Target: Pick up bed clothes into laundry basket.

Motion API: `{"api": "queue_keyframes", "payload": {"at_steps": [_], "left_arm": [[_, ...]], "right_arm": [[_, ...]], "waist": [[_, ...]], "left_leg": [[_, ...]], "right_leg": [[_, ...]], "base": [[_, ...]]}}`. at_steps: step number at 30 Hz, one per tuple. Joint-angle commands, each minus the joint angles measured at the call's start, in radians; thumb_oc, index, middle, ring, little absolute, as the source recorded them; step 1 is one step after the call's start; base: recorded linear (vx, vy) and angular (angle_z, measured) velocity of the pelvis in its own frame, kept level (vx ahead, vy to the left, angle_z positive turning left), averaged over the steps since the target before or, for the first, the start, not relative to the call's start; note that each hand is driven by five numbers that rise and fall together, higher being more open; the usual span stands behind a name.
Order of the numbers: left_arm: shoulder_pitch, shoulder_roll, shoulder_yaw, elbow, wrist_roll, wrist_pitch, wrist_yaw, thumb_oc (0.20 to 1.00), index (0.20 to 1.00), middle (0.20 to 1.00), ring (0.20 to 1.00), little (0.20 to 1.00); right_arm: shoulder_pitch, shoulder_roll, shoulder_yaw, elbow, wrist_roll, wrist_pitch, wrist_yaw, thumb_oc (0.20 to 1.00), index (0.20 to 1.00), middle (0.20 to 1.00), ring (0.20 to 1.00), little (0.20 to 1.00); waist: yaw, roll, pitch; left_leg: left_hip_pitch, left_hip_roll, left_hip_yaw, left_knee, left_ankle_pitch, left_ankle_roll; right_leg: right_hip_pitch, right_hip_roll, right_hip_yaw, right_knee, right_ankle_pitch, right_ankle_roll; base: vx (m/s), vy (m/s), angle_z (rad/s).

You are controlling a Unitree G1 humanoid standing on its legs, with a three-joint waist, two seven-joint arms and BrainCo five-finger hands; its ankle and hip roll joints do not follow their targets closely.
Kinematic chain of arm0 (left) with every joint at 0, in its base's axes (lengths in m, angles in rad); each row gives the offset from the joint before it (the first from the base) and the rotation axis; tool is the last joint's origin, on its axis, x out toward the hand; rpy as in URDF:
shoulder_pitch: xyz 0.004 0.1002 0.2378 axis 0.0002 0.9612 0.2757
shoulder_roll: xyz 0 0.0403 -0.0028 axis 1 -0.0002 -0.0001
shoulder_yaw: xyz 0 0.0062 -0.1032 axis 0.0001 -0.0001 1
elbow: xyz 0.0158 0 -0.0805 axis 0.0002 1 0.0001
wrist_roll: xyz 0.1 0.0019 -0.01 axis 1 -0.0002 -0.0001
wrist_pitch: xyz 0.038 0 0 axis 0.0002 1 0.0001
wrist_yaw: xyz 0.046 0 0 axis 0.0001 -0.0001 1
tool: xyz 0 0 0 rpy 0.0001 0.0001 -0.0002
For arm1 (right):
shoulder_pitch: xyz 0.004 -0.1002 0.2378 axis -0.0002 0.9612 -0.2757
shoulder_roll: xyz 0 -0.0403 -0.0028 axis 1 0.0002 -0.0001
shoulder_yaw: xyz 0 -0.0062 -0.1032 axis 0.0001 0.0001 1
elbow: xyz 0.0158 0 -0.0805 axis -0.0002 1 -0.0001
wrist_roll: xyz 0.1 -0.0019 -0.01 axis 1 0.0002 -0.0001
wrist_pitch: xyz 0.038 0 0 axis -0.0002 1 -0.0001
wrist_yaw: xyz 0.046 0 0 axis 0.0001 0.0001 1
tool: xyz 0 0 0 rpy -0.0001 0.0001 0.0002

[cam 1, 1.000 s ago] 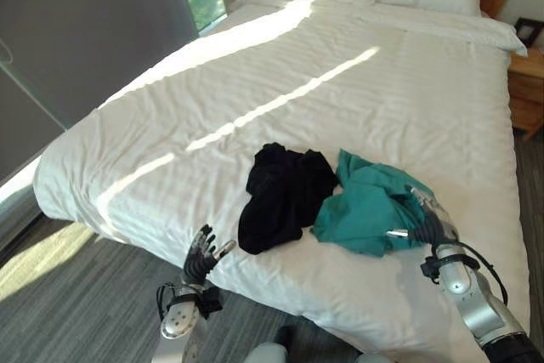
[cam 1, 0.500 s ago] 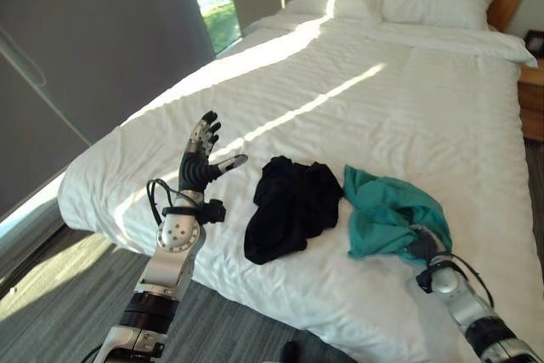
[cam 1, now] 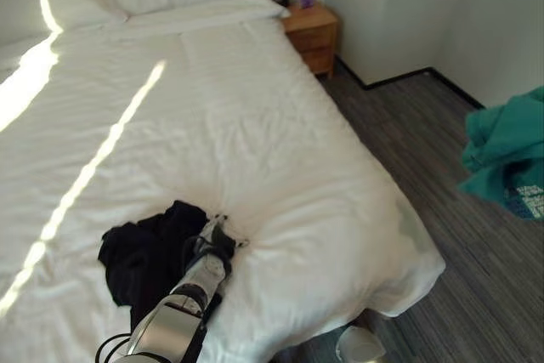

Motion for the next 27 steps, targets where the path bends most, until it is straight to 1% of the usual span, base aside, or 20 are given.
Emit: {"api": "queue_keyframes", "payload": {"at_steps": [1, 3, 4, 5, 6, 7, 8, 9, 10, 12, 13, 15, 17, 19, 20, 21, 22, 24, 25, 27], "left_arm": [[0.060, 0.121, 0.023, 0.012, 0.060, 0.059, -0.084, 1.000, 1.000, 1.000, 1.000, 1.000], [0.058, 0.212, 0.040, 0.013, 0.055, 0.042, -0.117, 1.000, 1.000, 1.000, 1.000, 1.000], [0.062, 0.266, 0.047, 0.014, 0.056, 0.034, -0.133, 1.000, 1.000, 1.000, 1.000, 1.000], [0.056, 0.322, 0.045, 0.011, 0.064, 0.032, -0.153, 1.000, 1.000, 1.000, 1.000, 1.000], [0.044, 0.367, 0.040, 0.010, 0.079, 0.031, -0.163, 1.000, 1.000, 1.000, 1.000, 1.000], [0.021, 0.427, 0.036, 0.007, 0.093, 0.030, -0.166, 1.000, 1.000, 1.000, 1.000, 1.000], [0.007, 0.475, 0.038, 0.008, 0.109, 0.033, -0.167, 1.000, 1.000, 1.000, 1.000, 1.000], [-0.004, 0.519, 0.042, -0.001, 0.128, 0.033, -0.165, 1.000, 1.000, 1.000, 1.000, 1.000], [-0.019, 0.579, 0.057, -0.030, 0.135, 0.033, -0.154, 1.000, 1.000, 1.000, 1.000, 1.000], [-0.016, 0.633, 0.096, -0.102, 0.119, 0.030, -0.128, 1.000, 1.000, 1.000, 1.000, 1.000], [0.009, 0.652, 0.128, -0.168, 0.102, 0.027, -0.114, 1.000, 1.000, 1.000, 1.000, 1.000], [0.063, 0.668, 0.188, -0.274, 0.072, 0.021, -0.086, 1.000, 1.000, 1.000, 1.000, 1.000], [0.146, 0.669, 0.266, -0.386, 0.038, 0.019, -0.071, 1.000, 1.000, 1.000, 1.000, 1.000], [0.216, 0.641, 0.329, -0.459, 0.017, 0.016, -0.056, 1.000, 1.000, 1.000, 1.000, 1.000], [0.233, 0.626, 0.343, -0.475, 0.011, 0.012, -0.050, 1.000, 1.000, 1.000, 1.000, 1.000], [0.266, 0.598, 0.363, -0.498, 0.007, 0.009, -0.045, 1.000, 1.000, 1.000, 1.000, 1.000], [0.271, 0.571, 0.362, -0.493, -0.001, 0.000, -0.041, 1.000, 1.000, 1.000, 1.000, 1.000], [0.230, 0.497, 0.287, -0.419, -0.019, -0.006, -0.053, 1.000, 1.000, 1.000, 1.000, 1.000], [0.222, 0.495, 0.281, -0.412, -0.020, -0.007, -0.050, 1.000, 1.000, 1.000, 1.000, 1.000], [0.211, 0.469, 0.255, -0.400, -0.016, -0.007, -0.052, 1.000, 1.000, 1.000, 1.000, 1.000]], "right_arm": [[-0.079, -0.069, -0.093, 0.051, -0.023, -0.004, -0.055, 0.200, 0.200, 0.200, 0.200, 0.200], [-0.047, -0.084, -0.106, 0.082, -0.022, 0.003, -0.044, 0.200, 0.200, 0.200, 0.200, 0.200], [-0.031, -0.087, -0.113, 0.090, -0.018, 0.003, -0.035, 0.200, 0.200, 0.200, 0.200, 0.200], [-0.016, -0.081, -0.115, 0.092, -0.014, -0.005, -0.031, 0.200, 0.200, 0.200, 0.200, 0.200], [-0.011, -0.078, -0.115, 0.093, -0.011, -0.012, -0.031, 0.200, 0.200, 0.200, 0.200, 0.200], [-0.013, -0.079, -0.105, 0.097, -0.014, -0.022, -0.036, 0.200, 0.200, 0.200, 0.200, 0.200], [-0.020, -0.070, -0.093, 0.103, -0.021, -0.027, -0.039, 0.200, 0.200, 0.200, 0.200, 0.200], [-0.027, -0.061, -0.080, 0.108, -0.030, -0.028, -0.041, 0.200, 0.200, 0.200, 0.200, 0.200], [-0.042, -0.050, -0.055, 0.118, -0.042, -0.025, -0.049, 0.200, 0.200, 0.200, 0.200, 0.200], [-0.053, -0.038, -0.050, 0.116, -0.067, -0.011, -0.056, 0.200, 0.200, 0.200, 0.200, 0.200], [-0.057, -0.033, -0.060, 0.115, -0.069, -0.007, -0.059, 0.200, 0.200, 0.200, 0.200, 0.200], [-0.053, -0.021, -0.074, 0.121, -0.073, 0.003, -0.052, 0.200, 0.200, 0.200, 0.200, 0.200], [-0.036, -0.005, -0.091, 0.121, -0.062, 0.011, -0.032, 0.200, 0.200, 0.200, 0.200, 0.200], [-0.025, 0.010, -0.103, 0.127, -0.057, 0.018, -0.022, 0.200, 0.200, 0.200, 0.200, 0.200], [-0.025, 0.018, -0.107, 0.131, -0.056, 0.020, -0.019, 0.200, 0.200, 0.200, 0.200, 0.200], [-0.023, 0.022, -0.110, 0.132, -0.054, 0.018, -0.016, 0.200, 0.200, 0.200, 0.200, 0.200], [-0.026, 0.021, -0.105, 0.137, -0.052, 0.017, -0.018, 0.200, 0.200, 0.200, 0.200, 0.200], [-0.048, 0.015, -0.078, 0.152, -0.027, 0.008, -0.012, 0.200, 0.200, 0.200, 0.200, 0.200], [-0.048, 0.012, -0.080, 0.154, -0.027, 0.008, -0.012, 0.200, 0.200, 0.200, 0.200, 0.200], [-0.053, 0.014, -0.073, 0.153, -0.025, 0.007, -0.010, 0.200, 0.200, 0.200, 0.200, 0.200]], "waist": [[0.043, 0.019, 0.067], [0.057, 0.033, 0.068], [0.066, 0.039, 0.067], [0.076, 0.040, 0.067], [0.086, 0.047, 0.061], [0.105, 0.051, 0.057], [0.122, 0.049, 0.052], [0.143, 0.046, 0.045], [0.191, 0.041, 0.035], [0.230, 0.025, 0.026], [0.249, 0.023, 0.024], [0.273, 0.023, 0.021], [0.281, 0.023, 0.014], [0.286, 0.026, 0.014], [0.289, 0.025, 0.009], [0.287, 0.028, 0.009], [0.286, 0.028, 0.003], [0.273, 0.036, -0.001], [0.274, 0.040, 0.003], [0.275, 0.041, 0.000]], "left_leg": [[0.077, 0.077, 0.018, -0.124, 0.068, -0.019], [0.074, 0.053, 0.033, -0.122, 0.066, 0.007], [0.067, 0.047, 0.037, -0.121, 0.076, 0.015], [0.056, 0.045, 0.038, -0.122, 0.095, 0.018], [0.047, 0.041, 0.039, -0.120, 0.097, 0.027], [0.032, 0.036, 0.041, -0.117, 0.111, 0.030], [0.022, 0.036, 0.046, -0.116, 0.119, 0.028], [0.005, 0.039, 0.052, -0.117, 0.138, 0.024], [-0.018, 0.039, 0.066, -0.115, 0.153, 0.020], [-0.031, 0.031, 0.076, -0.114, 0.161, 0.020], [-0.034, 0.032, 0.081, -0.116, 0.163, 0.020], [-0.037, 0.035, 0.085, -0.117, 0.166, 0.017], [-0.042, 0.038, 0.074, -0.118, 0.173, 0.012], [-0.056, 0.045, 0.066, -0.117, 0.195, 0.005], [-0.056, 0.044, 0.060, -0.120, 0.187, 0.002], [-0.063, 0.046, 0.057, -0.119, 0.199, -0.001], [-0.060, 0.044, 0.053, -0.121, 0.187, -0.003], [-0.062, 0.051, 0.053, -0.122, 0.190, -0.012], [-0.067, 0.053, 0.055, -0.122, 0.204, -0.012], [-0.064, 0.054, 0.055, -0.123, 0.193, -0.014]], "right_leg": [[-0.054, 0.027, -0.074, 0.117, 0.005, 0.041], [-0.025, 0.053, -0.133, 0.157, -0.056, 0.039], [-0.003, 0.085, -0.153, 0.183, -0.082, 0.029], [0.011, 0.126, -0.161, 0.215, -0.099, 0.011], [0.037, 0.153, -0.176, 0.235, -0.132, -0.004], [0.066, 0.179, -0.203, 0.257, -0.157, -0.020], [0.083, 0.188, -0.229, 0.272, -0.176, -0.032], [0.099, 0.194, -0.249, 0.275, -0.177, -0.043], [0.129, 0.178, -0.289, 0.267, -0.184, -0.048], [0.147, 0.138, -0.304, 0.224, -0.180, -0.043], [0.152, 0.124, -0.314, 0.201, -0.175, -0.038], [0.164, 0.107, -0.323, 0.165, -0.175, -0.038], [0.181, 0.094, -0.325, 0.126, -0.177, -0.046], [0.186, 0.090, -0.334, 0.101, -0.171, -0.054], [0.193, 0.084, -0.335, 0.091, -0.182, -0.056], [0.197, 0.081, -0.340, 0.077, -0.171, -0.057], [0.206, 0.073, -0.342, 0.065, -0.181, -0.056], [0.217, 0.054, -0.346, 0.035, -0.178, -0.053], [0.213, 0.057, -0.346, 0.033, -0.165, -0.053], [0.221, 0.051, -0.344, 0.023, -0.172, -0.053]], "base": [[-0.16, 0.255, -1.33], [-0.19, 0.234, -0.86], [-0.22, 0.130, -0.97], [-0.20, 0.113, -0.90], [-0.24, 0.092, -0.90], [-0.20, 0.063, -0.46], [-0.23, -0.010, -0.37], [-0.27, -0.094, -0.26], [-0.23, -0.124, -0.15], [-0.11, -0.124, 0.04], [-0.07, -0.117, 0.15], [-0.07, -0.103, 0.24], [-0.05, -0.090, 0.31], [-0.09, -0.077, 0.11], [-0.12, -0.064, 0.07], [-0.01, -0.044, 0.06], [-0.07, -0.058, 0.08], [-0.06, -0.035, 0.10], [-0.03, -0.005, 0.04], [0.01, -0.003, -0.05]]}}
